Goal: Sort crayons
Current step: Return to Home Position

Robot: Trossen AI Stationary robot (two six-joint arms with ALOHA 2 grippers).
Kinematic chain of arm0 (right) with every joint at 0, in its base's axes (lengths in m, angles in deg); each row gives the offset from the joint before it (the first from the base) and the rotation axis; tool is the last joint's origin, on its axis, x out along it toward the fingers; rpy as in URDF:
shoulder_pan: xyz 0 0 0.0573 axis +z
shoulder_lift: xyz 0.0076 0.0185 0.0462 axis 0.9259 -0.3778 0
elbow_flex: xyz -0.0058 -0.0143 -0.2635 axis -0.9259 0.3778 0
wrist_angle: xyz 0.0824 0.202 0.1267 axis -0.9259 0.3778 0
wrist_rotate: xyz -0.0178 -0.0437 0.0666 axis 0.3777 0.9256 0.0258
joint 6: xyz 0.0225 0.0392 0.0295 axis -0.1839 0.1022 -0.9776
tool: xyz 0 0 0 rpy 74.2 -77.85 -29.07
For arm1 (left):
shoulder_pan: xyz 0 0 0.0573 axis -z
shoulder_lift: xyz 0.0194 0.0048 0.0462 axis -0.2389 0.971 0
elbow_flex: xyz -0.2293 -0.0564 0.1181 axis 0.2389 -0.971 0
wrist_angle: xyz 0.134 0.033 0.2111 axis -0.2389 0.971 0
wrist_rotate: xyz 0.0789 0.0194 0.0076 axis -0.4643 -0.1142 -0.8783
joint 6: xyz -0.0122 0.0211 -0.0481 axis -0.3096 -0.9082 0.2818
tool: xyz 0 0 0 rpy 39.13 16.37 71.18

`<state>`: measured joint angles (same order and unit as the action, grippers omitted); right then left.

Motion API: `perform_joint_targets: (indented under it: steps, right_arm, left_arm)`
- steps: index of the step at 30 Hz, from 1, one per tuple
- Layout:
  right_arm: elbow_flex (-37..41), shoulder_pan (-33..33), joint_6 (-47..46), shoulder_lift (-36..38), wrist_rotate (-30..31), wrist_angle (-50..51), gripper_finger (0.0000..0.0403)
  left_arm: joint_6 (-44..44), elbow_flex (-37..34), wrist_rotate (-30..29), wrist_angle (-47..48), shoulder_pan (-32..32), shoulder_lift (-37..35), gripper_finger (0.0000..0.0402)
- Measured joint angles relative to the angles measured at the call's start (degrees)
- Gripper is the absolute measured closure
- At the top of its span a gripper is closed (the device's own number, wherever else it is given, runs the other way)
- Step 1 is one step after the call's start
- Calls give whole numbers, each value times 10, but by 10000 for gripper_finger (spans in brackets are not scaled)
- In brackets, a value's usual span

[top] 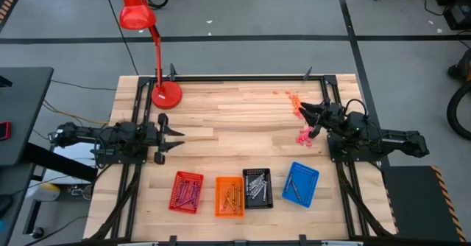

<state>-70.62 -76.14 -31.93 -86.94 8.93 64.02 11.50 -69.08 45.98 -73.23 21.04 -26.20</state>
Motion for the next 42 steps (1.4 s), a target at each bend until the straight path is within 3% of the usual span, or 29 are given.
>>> perform_joint_targets:
  steps: [42]
  right_arm:
    - [0,0,17,-1,-1,0,274]
  left_arm:
    - [17,0,-12,-3,-6,0,262]
